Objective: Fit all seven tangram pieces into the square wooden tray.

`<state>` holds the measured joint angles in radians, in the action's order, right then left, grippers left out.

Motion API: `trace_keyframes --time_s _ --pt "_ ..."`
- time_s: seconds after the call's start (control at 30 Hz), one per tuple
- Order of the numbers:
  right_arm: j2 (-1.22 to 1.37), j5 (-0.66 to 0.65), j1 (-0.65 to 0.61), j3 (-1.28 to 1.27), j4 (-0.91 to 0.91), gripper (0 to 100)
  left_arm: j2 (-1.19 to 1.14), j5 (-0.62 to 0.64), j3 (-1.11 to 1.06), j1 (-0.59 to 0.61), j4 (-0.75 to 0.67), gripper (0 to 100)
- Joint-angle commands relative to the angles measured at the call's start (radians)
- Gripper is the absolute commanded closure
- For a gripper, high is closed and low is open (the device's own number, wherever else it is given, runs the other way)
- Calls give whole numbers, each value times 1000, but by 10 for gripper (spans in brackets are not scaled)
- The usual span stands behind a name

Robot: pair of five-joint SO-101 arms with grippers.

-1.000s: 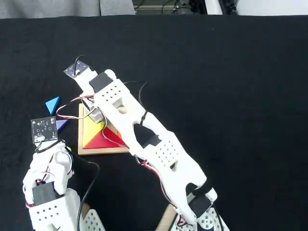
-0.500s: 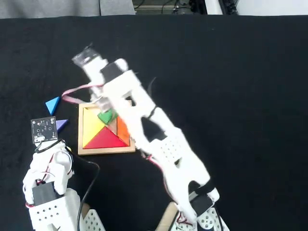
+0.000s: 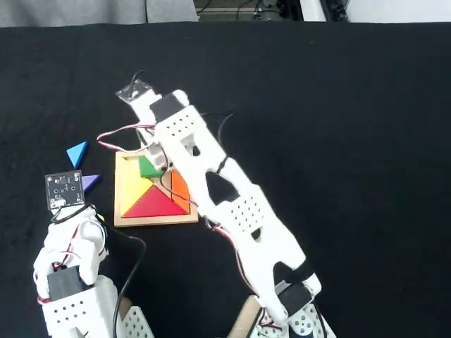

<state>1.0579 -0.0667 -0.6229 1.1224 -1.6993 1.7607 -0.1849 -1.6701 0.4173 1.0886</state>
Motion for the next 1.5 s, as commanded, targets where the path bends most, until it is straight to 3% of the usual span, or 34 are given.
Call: trace_keyframes --time_s 0.0,0.27,0.63,1.03,1.3,1.47 --pt "-51 -2 43 142 -57 987 6 -8 8 -1 -20 934" --pt "-50 0 23 156 -54 987 6 -8 7 -5 -20 934" --pt "91 -9 -5 163 175 987 6 -8 7 -5 -20 934" --pt "99 -11 -38 266 0 987 6 -8 8 -5 -20 934" --pt "91 -49 35 375 -68 987 6 -8 7 -5 -20 934" --pt "104 -51 -71 444 -38 987 6 -8 7 -5 -20 934"
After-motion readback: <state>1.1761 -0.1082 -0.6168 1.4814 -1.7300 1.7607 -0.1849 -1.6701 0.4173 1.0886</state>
